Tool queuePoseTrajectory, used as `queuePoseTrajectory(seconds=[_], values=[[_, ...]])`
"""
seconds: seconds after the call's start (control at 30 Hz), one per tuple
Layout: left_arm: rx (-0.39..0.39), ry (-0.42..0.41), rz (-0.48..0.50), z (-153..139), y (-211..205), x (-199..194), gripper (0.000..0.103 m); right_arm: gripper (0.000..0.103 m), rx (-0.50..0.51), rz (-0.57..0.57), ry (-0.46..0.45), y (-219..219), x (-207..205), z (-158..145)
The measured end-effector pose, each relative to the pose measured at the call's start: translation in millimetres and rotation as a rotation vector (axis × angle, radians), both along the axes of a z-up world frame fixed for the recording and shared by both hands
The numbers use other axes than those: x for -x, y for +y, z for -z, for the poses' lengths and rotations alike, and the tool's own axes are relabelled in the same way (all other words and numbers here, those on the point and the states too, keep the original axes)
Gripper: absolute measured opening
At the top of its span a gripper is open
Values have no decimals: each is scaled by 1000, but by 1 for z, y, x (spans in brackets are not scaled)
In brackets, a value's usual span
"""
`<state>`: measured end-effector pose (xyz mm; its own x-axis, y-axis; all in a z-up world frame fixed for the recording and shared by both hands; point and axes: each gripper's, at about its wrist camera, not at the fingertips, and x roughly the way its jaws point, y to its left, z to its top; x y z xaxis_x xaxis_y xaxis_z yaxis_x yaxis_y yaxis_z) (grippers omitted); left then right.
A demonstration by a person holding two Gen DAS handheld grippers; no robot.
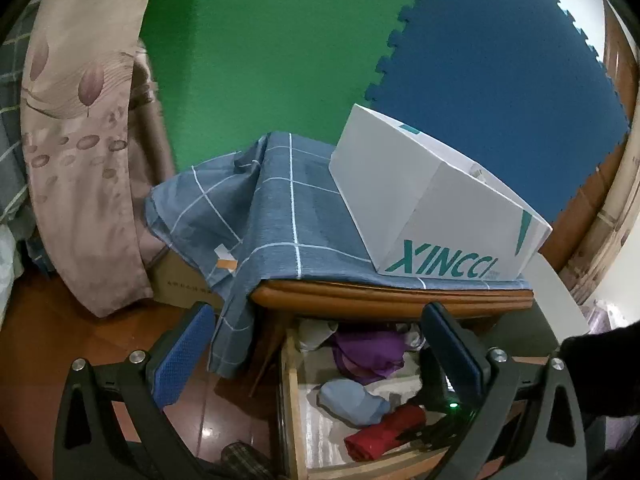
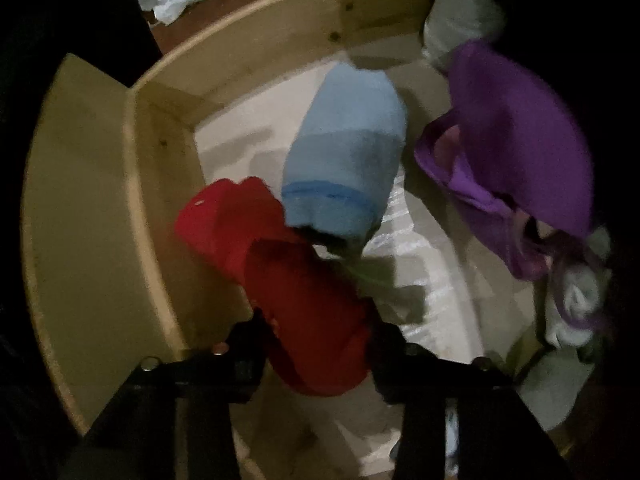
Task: Take underwear out of drawer
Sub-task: 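Reach the right gripper into the drawer and grasp the red underwear, then lift the red underwear up toward the white box with the right gripper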
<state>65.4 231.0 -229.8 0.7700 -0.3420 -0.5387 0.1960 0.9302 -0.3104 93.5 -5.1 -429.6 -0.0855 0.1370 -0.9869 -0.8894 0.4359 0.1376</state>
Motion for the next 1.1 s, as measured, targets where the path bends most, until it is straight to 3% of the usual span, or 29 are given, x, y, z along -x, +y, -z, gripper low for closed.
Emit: queuePoseTrajectory(seconds=[0.27,0.7,1.1], values=[[8,14,-12,-1,-1,-3,102,36,-82,103,-169,-39,25,-63],[-27,37,-19,1,-5,-5,102,36,-177,300,-356,-102,71,-154],[-39,45,-25,3,-4,-3,102,36,-323,304,-557,-97,97,-269]])
